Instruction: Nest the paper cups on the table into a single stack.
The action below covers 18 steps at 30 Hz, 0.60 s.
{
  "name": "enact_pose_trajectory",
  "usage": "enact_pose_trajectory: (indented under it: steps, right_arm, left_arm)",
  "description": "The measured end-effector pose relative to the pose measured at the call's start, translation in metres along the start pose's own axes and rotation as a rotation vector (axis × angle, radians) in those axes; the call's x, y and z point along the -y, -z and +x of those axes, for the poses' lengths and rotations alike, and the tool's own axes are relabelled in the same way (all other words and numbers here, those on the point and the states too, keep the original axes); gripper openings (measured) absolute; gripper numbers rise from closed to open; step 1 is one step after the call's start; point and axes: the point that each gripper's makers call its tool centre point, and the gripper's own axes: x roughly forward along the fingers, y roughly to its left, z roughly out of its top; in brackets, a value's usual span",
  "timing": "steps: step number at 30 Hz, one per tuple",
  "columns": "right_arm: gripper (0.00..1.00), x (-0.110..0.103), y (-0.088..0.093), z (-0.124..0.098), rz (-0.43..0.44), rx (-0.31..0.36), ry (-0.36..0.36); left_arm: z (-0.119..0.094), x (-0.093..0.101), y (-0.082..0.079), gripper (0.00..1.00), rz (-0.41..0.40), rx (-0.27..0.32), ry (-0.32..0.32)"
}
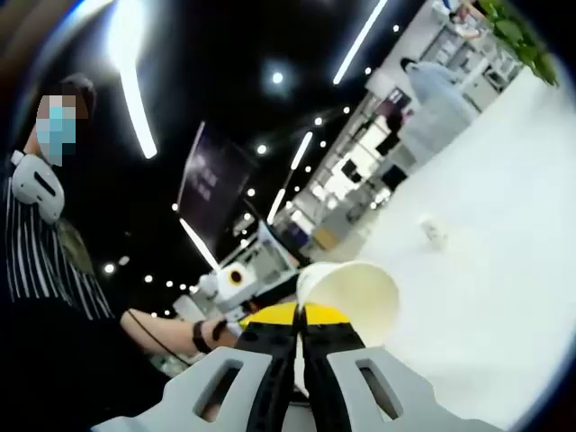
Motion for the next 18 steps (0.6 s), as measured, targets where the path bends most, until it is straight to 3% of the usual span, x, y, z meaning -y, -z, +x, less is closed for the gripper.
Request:
enact_pose_trajectory:
  steps: [5, 10, 18]
  right_arm:
    - [0.00, 0.001, 0.000, 0.002, -0.153, -0.146, 0.041]
    - [0.00, 0.001, 0.001, 0.008, -0.361, -0.350, 0.062]
    - [0.00, -0.006, -0.014, 0.011, -0.556, -0.533, 0.064]
  left_arm:
    - [-0.005, -0.014, 0.001, 0.98, -0.009, 0.005, -0.062]
    - [-0.009, -0.021, 0.002, 0.98, -0.005, 0.013, -0.093]
    - [-0.016, -0.028, 0.010, 0.98, -0.034, -0.001, -0.120]
